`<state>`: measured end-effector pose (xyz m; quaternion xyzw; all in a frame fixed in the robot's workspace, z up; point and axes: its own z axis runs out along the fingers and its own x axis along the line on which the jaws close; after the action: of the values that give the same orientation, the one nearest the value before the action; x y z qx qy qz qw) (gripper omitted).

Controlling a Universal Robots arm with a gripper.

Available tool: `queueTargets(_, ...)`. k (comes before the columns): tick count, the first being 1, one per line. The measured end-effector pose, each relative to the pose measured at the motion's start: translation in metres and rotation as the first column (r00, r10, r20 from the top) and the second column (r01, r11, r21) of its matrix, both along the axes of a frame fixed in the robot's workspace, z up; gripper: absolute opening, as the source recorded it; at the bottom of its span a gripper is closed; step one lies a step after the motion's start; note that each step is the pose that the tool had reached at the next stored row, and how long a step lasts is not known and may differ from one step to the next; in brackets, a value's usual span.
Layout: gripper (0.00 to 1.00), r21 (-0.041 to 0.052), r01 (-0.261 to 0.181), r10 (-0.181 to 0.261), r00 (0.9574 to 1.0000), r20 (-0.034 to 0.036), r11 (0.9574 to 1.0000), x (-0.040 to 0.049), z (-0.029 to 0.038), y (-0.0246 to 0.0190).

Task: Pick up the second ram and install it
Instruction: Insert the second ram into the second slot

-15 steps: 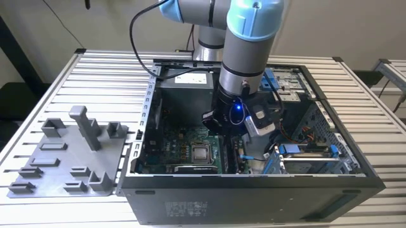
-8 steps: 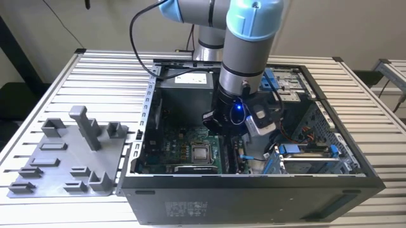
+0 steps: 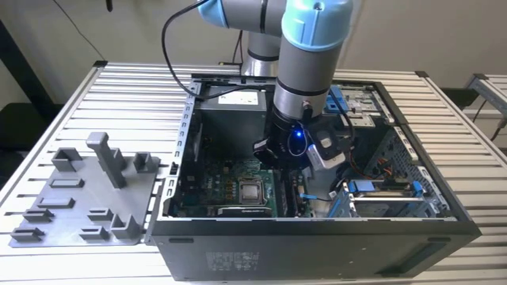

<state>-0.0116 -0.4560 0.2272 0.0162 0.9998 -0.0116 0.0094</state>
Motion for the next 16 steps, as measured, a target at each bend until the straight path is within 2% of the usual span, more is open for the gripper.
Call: queueTargets(16,0.13,0.0004,0.0,0.0,1.0,0.0002,1.0,-0.0002,-0.0017,0.0)
